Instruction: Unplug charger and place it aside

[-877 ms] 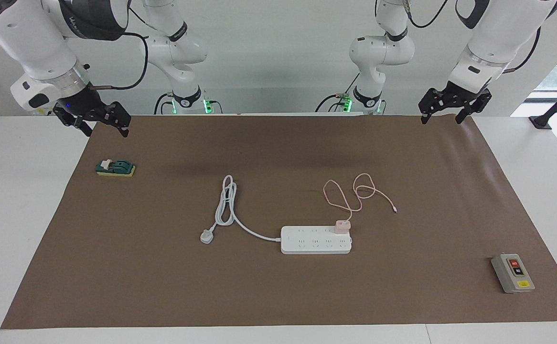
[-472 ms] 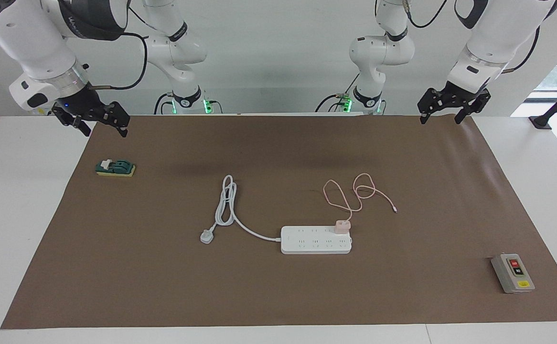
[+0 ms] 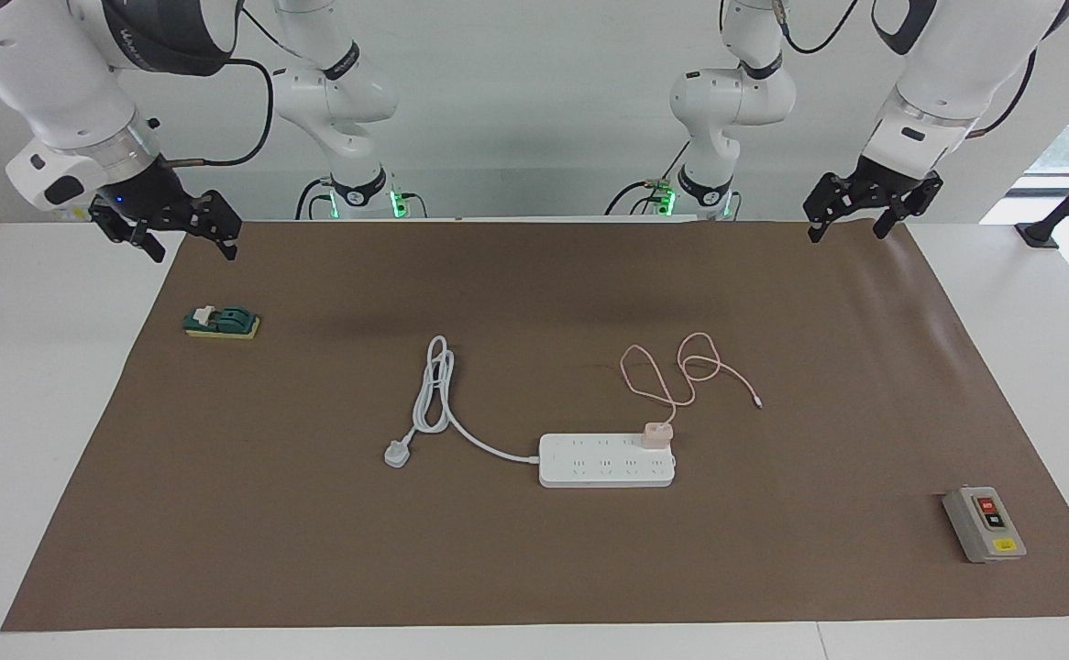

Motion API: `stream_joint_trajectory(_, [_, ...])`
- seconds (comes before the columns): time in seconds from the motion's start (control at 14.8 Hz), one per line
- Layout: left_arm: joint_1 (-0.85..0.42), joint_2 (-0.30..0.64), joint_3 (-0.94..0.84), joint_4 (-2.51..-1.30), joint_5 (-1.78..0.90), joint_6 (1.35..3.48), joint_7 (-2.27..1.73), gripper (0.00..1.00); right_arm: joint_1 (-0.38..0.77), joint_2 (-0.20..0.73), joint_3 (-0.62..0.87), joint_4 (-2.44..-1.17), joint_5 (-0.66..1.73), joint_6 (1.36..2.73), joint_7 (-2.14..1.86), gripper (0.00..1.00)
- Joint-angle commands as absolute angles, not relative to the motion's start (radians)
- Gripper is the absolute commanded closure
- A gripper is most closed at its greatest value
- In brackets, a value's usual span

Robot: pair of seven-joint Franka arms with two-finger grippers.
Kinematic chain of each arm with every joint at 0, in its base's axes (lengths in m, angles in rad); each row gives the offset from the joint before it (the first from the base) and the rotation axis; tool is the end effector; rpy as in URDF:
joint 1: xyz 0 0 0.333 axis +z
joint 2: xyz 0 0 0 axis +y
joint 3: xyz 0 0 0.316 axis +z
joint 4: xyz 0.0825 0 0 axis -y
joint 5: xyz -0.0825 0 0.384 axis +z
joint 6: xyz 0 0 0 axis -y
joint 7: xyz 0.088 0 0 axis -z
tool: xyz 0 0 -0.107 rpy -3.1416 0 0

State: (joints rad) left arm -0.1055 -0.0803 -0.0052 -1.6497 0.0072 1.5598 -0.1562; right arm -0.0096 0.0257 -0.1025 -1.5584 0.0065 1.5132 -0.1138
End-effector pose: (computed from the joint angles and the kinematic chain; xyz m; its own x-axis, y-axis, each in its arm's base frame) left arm 0.5246 -0.0576 0.6298 0.9989 0.0456 -0.0083 0.0455 -0.9989 -0.0090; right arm 0.5525 -0.0607 0.6113 0.9976 0.0022 -0.0698 0.0014 -0.9999 -0.0119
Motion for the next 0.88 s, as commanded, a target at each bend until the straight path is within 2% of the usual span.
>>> stream_joint_trajectory(0.0, [-0.150, -0.081, 0.005, -1.671, 0.011, 1.609, -0.322, 0.00, -0.028, 0.017, -0.095, -1.563, 0.021, 1.519, -0.140, 0.00])
stream_joint_trajectory(0.4, [-0.184, -0.008, 0.006, -1.646, -0.040, 1.667, -0.696, 0.00, 0.021, -0.009, -0.081, -1.649, 0.089, 1.548, 0.406, 0.00])
stream_joint_trajectory(0.54, [-0.218, 0.069, 0.006, -1.588, -0.043, 1.651, -0.880, 0.00, 0.017, 0.009, -0.081, -1.686, 0.216, 1.572, 0.693, 0.00])
stream_joint_trajectory(0.81, [-0.265, 0.191, 0.009, -1.505, -0.031, 1.657, -1.217, 0.00, 0.086, 0.073, -0.081, -1.703, 0.254, 1.626, 1.042, 0.00])
